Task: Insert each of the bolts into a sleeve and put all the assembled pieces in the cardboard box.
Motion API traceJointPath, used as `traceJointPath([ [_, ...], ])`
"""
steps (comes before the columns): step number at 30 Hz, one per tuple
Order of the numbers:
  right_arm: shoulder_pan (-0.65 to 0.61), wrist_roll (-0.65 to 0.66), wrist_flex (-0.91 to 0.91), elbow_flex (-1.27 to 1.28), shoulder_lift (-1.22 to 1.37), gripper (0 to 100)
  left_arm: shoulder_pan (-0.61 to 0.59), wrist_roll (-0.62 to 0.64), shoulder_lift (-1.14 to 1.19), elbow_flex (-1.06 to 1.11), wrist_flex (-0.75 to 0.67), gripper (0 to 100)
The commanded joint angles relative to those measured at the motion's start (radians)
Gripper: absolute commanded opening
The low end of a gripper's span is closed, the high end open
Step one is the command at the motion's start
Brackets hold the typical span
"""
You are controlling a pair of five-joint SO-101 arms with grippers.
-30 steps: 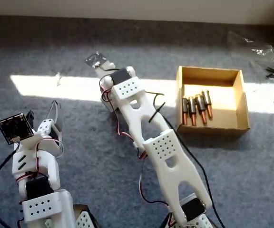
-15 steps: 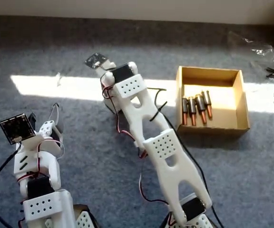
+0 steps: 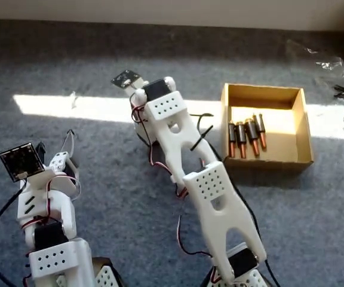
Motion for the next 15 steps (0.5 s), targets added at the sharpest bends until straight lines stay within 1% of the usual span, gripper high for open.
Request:
traceJointPath([
  [1, -0.019, 0.003, 0.021, 0.104, -0.208, 0.5, 0.018, -0.003, -0.001, -0.007, -0.021, 24],
  [7, -0.031, 0.003, 0.016, 0.346, -0.430, 0.5, 0.018, -0.003, -0.001, -0.007, -0.021, 24],
  [15, -0.030, 0.003, 0.016, 0.487, -0.561, 0.5, 0.019, -0.003, -0.001, -0.007, -0.021, 24],
])
